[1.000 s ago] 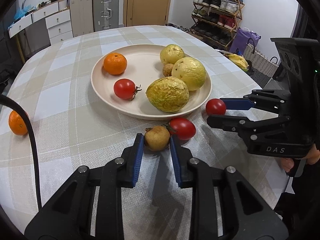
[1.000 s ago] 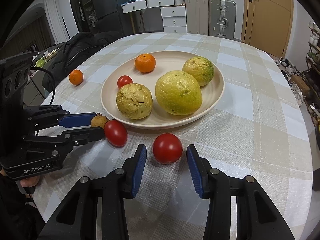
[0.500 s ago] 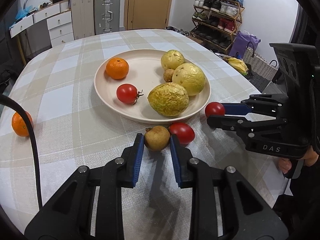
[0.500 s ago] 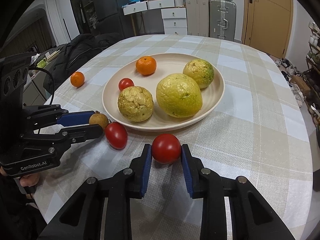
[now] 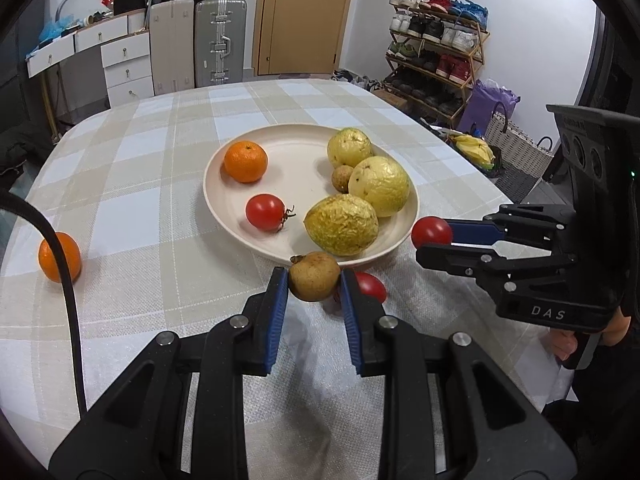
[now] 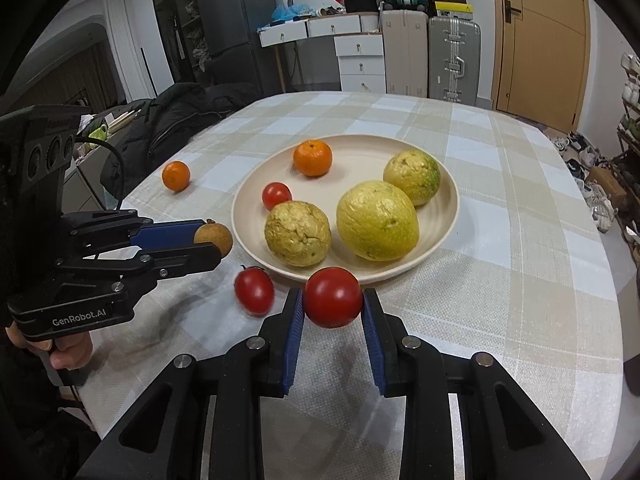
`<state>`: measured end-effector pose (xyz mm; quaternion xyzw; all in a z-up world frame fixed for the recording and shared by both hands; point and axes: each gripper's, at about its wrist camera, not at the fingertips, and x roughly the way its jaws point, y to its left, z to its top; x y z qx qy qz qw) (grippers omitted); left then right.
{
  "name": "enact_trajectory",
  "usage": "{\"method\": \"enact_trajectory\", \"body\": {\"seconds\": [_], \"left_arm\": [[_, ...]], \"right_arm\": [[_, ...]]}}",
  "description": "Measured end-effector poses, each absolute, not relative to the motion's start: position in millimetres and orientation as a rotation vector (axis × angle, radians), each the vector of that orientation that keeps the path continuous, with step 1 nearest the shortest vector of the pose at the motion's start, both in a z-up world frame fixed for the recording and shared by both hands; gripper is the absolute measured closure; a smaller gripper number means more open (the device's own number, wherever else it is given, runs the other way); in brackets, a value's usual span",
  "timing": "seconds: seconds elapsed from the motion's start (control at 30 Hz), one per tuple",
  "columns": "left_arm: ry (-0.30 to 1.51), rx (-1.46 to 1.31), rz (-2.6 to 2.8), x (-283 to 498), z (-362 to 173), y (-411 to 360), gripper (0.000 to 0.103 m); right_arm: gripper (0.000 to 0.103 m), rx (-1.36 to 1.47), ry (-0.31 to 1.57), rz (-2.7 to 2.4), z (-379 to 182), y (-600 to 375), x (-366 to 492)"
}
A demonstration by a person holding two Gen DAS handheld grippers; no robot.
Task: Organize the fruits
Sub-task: 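Carry the brown fruit with the left tool while the right carries the tomato to the plate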
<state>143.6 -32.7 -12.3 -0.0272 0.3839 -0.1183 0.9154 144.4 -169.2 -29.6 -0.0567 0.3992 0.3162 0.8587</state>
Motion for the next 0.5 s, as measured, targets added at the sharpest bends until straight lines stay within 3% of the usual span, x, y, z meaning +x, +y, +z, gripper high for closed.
{"method": "enact_trajectory", "body": {"seconds": [0.5], "left_arm": [[0.704,-0.077,-0.182,140,2,-24,0.079]], "right_arm": [[0.073,-0.022,0.749,0.657,-13,-180,145]]}}
